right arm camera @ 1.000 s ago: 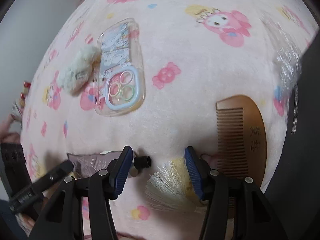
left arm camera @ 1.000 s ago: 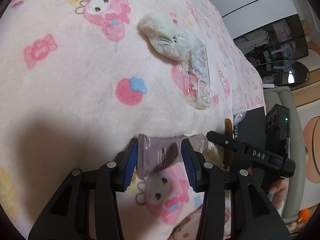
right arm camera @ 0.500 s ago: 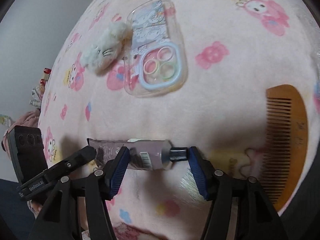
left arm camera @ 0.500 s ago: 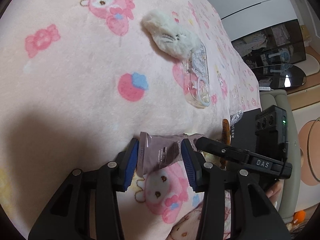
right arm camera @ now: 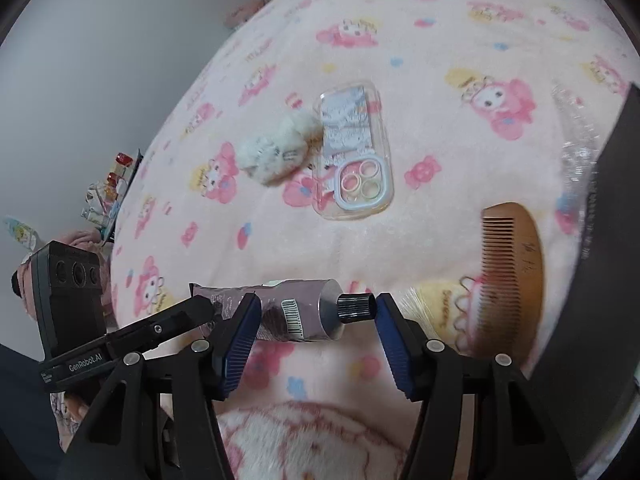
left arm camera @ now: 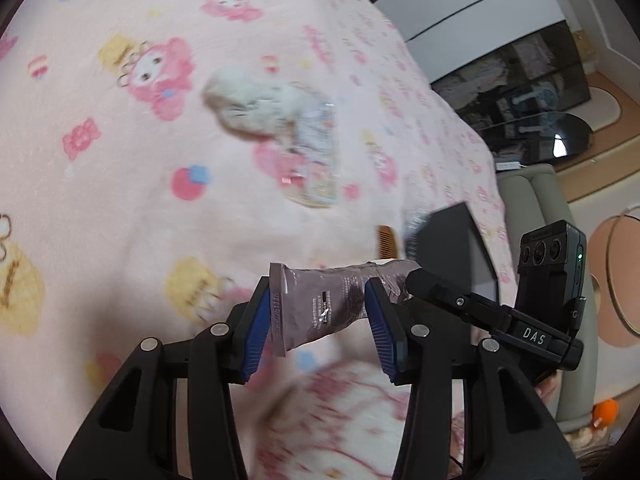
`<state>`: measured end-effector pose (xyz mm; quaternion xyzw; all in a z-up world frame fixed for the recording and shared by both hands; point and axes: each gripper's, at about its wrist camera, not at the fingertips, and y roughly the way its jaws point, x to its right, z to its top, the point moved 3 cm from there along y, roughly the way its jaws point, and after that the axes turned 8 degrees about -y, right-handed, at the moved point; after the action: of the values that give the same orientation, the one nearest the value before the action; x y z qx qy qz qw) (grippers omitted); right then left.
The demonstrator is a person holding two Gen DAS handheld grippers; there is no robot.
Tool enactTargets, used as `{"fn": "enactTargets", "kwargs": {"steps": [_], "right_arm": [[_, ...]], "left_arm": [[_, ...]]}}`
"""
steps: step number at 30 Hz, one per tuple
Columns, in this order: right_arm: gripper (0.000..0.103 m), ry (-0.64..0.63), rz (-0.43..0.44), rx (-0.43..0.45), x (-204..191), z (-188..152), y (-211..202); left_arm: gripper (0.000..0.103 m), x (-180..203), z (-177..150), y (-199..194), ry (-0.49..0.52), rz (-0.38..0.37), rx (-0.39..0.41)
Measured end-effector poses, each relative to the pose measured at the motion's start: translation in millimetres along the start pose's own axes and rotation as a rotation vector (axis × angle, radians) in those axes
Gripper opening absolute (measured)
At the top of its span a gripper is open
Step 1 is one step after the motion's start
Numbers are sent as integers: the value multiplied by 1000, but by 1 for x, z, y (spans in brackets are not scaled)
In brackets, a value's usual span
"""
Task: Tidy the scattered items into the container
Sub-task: 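Carry the grey tube with the left gripper over the black box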
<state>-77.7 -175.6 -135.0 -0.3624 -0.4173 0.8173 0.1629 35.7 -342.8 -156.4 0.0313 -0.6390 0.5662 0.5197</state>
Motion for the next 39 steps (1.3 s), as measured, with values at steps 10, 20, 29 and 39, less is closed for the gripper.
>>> {"fn": "enactTargets", "kwargs": {"steps": [10, 20, 29, 39], "right_arm": [[55, 42, -55, 192, 36, -43, -130], [55, 166, -205, 303, 131, -107, -226], [55, 224, -209, 217, 204, -111, -211], [55, 231, -139, 199, 219, -112, -186]], "left_arm": [[46, 116, -51, 11, 184, -39, -50], [46, 226, -108, 98, 316, -128, -205], [46, 239, -117, 169, 357, 12, -310], [49, 242, -120, 176, 408, 117, -327]]}}
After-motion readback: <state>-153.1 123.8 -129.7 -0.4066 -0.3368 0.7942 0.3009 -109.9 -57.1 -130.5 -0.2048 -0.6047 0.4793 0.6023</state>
